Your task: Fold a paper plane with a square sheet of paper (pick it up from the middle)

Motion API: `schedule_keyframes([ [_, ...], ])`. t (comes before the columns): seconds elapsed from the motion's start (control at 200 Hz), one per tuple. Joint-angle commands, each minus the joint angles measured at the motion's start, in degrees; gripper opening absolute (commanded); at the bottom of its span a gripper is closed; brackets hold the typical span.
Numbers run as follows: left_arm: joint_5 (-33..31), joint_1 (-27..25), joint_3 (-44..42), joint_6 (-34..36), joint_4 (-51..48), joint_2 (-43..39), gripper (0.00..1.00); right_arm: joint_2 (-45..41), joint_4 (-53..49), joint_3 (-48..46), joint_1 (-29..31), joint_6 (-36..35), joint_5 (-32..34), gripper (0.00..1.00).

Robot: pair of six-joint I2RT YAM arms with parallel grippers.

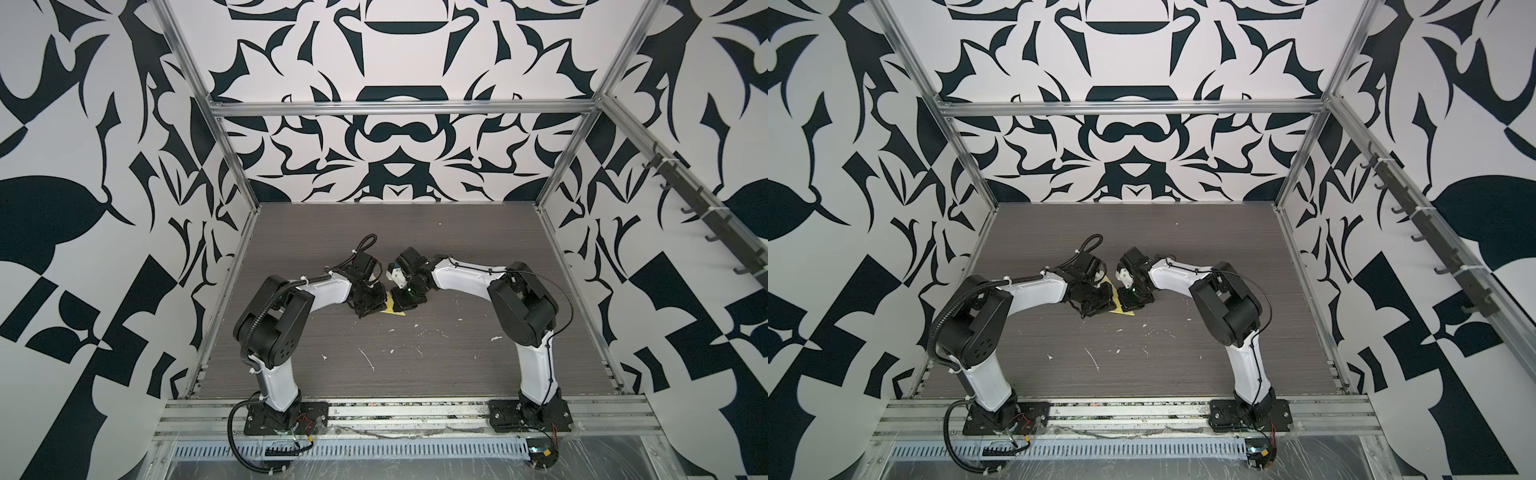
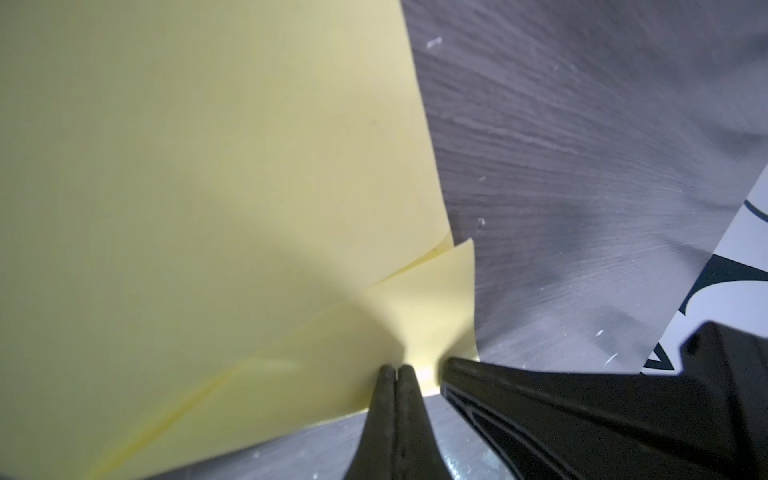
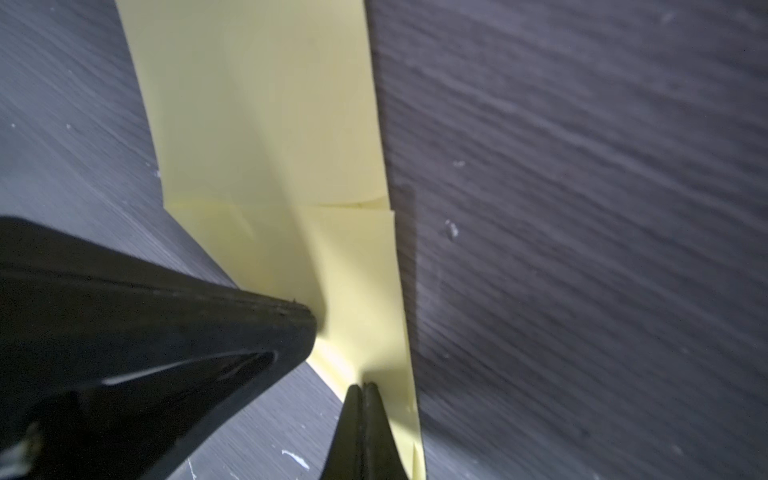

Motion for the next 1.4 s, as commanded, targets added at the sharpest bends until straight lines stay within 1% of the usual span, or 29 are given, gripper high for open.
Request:
schedule_keyframes([
  [0.0, -4.6, 0.1, -0.4, 0.8, -8.2, -0.3, 0.04, 2.2, -5.4, 0.2, 0.1, 0.7, 4.2, 0.0],
  [0.245, -6.8, 0.4, -0.2, 1.3, -11.7, -1.0, 0.03, 3.1, -6.7, 0.6, 0.0, 1.3, 5.2, 0.0],
  [0.365, -9.7, 1.1, 0.0, 1.4, -14.1, -1.3, 0.03, 3.3, -6.8, 0.4, 0.0, 1.4, 5.4, 0.0],
  [0.57, -12.3, 2.8, -0.1, -1.1, -15.7, -1.9, 0.04, 3.6, -7.0, 0.4, 0.0, 1.3, 5.8, 0.0],
  [0.74, -13.2, 4.1, -0.6, -3.1, -16.9, -2.1, 0.04, 3.6, -7.3, 0.4, 0.0, 1.3, 6.1, 0.0],
  [1.025, -16.4, 6.7, -0.3, -4.4, -19.6, -6.9, 0.05, 3.5, -7.2, 0.3, 0.0, 1.3, 6.4, 0.0],
  [1.115, -15.7, 7.5, -0.3, -3.9, -18.6, -8.7, 0.06, 3.4, -7.1, 0.3, 0.0, 1.3, 6.3, 0.0],
  [1.185, -12.2, 7.4, -0.6, -2.4, -15.1, -10.3, 0.06, 3.3, -7.0, 0.3, 0.0, 1.2, 6.3, 0.0],
  [1.23, -9.4, 6.6, -0.8, -1.8, -12.5, -11.5, 0.06, 3.1, -6.8, 0.3, 0.0, 1.2, 6.2, 0.0],
  [1.31, -6.9, 4.9, -1.0, -1.5, -8.8, -12.8, 0.07, 2.9, -6.6, 0.3, 0.0, 1.3, 6.0, 0.0],
  [1.395, -4.4, 3.6, -0.7, -1.7, -6.6, -11.2, 0.07, 2.9, -6.4, 0.3, 0.0, 1.4, 5.8, 0.0],
])
